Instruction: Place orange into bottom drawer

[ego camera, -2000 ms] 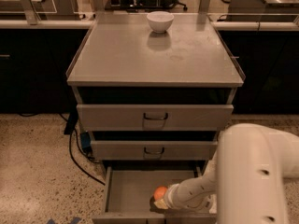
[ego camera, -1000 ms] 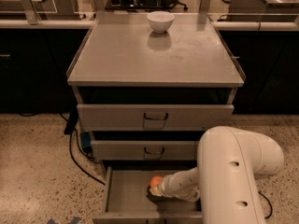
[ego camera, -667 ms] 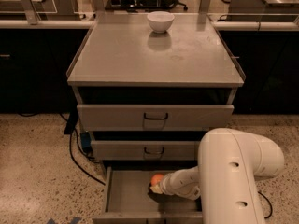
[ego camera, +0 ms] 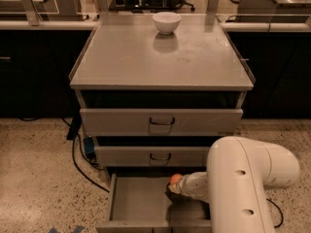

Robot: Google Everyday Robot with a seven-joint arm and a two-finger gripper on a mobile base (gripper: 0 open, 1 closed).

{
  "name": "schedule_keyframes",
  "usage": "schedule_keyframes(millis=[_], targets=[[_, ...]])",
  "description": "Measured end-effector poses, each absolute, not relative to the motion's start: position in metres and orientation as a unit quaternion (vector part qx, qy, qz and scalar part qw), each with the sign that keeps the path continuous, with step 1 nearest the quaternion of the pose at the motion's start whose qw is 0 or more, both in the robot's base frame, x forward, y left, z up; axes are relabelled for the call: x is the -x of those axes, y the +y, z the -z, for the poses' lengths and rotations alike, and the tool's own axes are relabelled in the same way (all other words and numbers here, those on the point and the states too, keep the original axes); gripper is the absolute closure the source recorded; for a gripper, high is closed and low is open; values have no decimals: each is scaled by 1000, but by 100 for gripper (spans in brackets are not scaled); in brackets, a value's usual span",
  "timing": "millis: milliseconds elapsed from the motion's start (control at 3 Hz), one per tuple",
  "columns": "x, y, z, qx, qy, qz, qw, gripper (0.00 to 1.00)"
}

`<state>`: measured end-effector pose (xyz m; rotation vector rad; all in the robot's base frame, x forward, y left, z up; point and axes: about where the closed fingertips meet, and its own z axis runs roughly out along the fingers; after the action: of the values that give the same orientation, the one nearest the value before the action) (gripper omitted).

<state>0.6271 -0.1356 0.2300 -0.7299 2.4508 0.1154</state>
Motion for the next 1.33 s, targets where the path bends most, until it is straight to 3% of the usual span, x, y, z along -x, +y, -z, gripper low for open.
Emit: schedule_keyframes(millis=[667, 1000, 1333], targets=[[-624, -123, -217, 295, 914, -36, 276, 100], [-587, -136, -161, 340, 916, 20, 215, 100], [-594, -136, -151, 372, 906, 55, 193, 100]])
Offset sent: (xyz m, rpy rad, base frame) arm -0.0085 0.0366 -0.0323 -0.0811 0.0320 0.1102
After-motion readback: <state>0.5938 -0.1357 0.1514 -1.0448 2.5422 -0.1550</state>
